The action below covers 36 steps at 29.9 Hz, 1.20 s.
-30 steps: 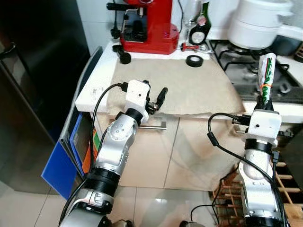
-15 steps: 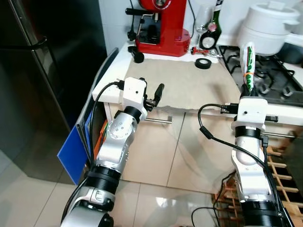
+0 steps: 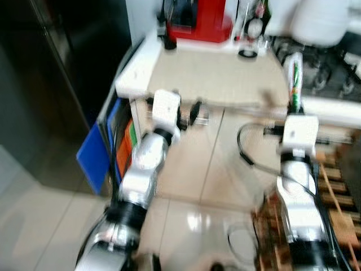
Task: Restocking fridge
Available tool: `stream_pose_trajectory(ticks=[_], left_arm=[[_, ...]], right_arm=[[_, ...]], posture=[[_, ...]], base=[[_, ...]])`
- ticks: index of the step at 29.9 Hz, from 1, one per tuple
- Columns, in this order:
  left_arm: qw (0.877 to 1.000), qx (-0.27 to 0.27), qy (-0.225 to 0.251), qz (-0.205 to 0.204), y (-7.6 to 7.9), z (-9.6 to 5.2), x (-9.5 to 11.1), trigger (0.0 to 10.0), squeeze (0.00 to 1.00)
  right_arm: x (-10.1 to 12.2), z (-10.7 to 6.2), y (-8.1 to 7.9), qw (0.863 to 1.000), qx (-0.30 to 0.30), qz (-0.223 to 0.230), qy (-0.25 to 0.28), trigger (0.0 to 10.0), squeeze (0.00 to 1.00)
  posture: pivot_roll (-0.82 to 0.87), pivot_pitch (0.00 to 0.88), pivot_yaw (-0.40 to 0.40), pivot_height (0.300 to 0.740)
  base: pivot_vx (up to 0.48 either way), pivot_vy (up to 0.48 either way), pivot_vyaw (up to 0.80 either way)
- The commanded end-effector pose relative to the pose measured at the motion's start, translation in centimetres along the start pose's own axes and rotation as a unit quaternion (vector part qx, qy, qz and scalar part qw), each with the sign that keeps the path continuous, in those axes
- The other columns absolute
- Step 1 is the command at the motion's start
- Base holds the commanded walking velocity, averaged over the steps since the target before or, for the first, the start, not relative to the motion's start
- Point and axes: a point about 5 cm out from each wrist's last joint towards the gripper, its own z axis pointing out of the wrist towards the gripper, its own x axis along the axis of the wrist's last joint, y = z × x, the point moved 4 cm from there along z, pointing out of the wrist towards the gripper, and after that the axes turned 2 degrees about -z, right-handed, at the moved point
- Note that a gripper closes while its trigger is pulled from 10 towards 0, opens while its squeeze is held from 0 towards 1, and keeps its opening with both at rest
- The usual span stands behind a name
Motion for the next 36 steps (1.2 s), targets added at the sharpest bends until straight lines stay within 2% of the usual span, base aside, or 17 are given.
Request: stream_pose_trajectory(ticks=[1, 15, 24, 29, 36], left_arm=[[1.0, 0.003, 0.005, -0.001, -0.1, 0.0, 0.1, 10.0, 0.0], [1.0, -0.011, 0.008, 0.007, 0.4, 0.2, 0.1, 10.0, 0.0], [0.999, -0.032, 0.019, -0.013, 1.1, 0.2, 0.3, 10.0, 0.0], [0.999, -0.038, 0.014, -0.01, 1.5, 0.2, 0.0, 10.0, 0.0], [0.999, -0.042, 0.012, -0.002, 1.5, 0.1, -0.1, 10.0, 0.0]], right_arm=[[0.5, 0.5, 0.0, 1.0, 0.001, 0.003, 0.009, 0.0, 0.0], [0.2, 0.5, 0.3, 1.0, -0.003, -0.001, 0.006, 0.0, 0.0], [0.0, 0.6, 0.6, 1.0, -0.004, -0.005, 0.004, 0.0, 0.0], [-0.1, 0.5, 0.6, 1.0, -0.004, -0.006, 0.003, 0.0, 0.0], [-0.4, 0.0, 0.9, 1.0, -0.006, -0.006, -0.001, 0.0, 0.0]], posture=[[-0.02, 0.0, 0.0, 0.74], [-0.03, 0.0, 0.007, 0.74], [-0.04, 0.0, 0.009, 0.74], [-0.05, 0.0, 0.013, 0.74], [-0.05, 0.0, 0.015, 0.74]], base=[[-0.345, 0.0, 0.0], [-0.346, 0.0, 0.0], [0.0, 0.0, 0.0], [0.0, -0.48, 0.0], [0.0, 0.0, 0.0]])
